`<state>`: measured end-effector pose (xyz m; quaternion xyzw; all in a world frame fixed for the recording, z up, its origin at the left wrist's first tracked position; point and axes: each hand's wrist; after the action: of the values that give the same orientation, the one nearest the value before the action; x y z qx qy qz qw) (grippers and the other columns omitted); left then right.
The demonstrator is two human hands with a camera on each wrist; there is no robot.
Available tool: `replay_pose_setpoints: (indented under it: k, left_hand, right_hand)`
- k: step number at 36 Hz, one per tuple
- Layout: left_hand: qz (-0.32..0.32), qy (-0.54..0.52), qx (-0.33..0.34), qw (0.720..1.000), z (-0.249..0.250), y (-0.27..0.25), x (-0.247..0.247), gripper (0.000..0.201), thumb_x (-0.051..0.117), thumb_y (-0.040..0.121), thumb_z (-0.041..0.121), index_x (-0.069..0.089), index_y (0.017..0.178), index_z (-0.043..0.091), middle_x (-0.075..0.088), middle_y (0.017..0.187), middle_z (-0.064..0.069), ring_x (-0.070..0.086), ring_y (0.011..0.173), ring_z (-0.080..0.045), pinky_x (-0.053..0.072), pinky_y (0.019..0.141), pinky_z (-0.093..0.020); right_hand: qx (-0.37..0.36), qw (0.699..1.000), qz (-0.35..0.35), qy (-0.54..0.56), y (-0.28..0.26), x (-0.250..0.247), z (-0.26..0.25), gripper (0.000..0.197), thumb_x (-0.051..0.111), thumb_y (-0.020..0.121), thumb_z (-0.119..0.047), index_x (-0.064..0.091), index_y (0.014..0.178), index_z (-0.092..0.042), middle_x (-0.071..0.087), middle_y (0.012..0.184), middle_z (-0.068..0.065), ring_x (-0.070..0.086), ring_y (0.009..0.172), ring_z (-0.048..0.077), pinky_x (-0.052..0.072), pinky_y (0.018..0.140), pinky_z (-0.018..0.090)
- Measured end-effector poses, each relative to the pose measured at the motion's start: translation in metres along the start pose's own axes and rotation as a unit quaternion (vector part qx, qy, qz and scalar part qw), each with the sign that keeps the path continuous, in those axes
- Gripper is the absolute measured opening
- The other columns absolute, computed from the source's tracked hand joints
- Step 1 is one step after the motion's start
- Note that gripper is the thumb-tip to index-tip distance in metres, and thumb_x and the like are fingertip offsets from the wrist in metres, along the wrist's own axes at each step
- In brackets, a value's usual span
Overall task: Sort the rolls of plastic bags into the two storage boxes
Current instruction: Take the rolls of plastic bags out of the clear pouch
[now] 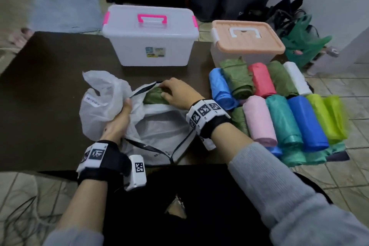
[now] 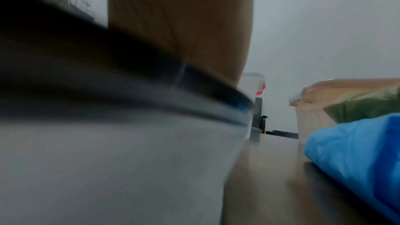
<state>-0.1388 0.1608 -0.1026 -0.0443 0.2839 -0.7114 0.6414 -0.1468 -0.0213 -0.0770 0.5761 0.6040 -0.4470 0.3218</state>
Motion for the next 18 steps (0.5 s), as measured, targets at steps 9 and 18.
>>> replay_pose_setpoints:
  k: [9, 18]
  left_hand:
    - [-0.031, -0.058, -0.045, 0.997, 0.002, 0.004, -0.004, 0.079, 0.031, 0.081, 0.079, 0.050, 0.133, 0.023, 0.057, 0.123, -0.007, 0.054, 0.113, -0.026, 0.042, 0.102, -0.043]
    - [0.014, -0.019, -0.029, 0.999, 0.002, 0.012, 0.005, 0.066, 0.027, 0.095, 0.060, 0.038, 0.142, 0.015, 0.044, 0.141, -0.013, 0.040, 0.130, -0.030, 0.032, 0.107, -0.038]
  right_hand:
    - [0.049, 0.996, -0.020, -0.075, 0.001, 0.014, -0.002, 0.064, 0.065, 0.079, -0.046, 0.046, 0.130, -0.014, 0.051, 0.126, 0.009, 0.048, 0.117, 0.027, 0.040, 0.095, 0.040]
    - [0.088, 0.993, -0.001, 0.080, -0.018, 0.000, -0.002, 0.042, 0.072, 0.074, -0.037, 0.061, 0.107, -0.014, 0.063, 0.102, 0.001, 0.059, 0.096, 0.020, 0.048, 0.081, 0.029]
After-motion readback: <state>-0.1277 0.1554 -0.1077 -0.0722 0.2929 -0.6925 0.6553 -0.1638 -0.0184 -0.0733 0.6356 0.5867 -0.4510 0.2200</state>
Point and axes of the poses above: each hand's wrist, its own y-axis towards the middle knuckle, its own x-axis out of the palm, z = x × y
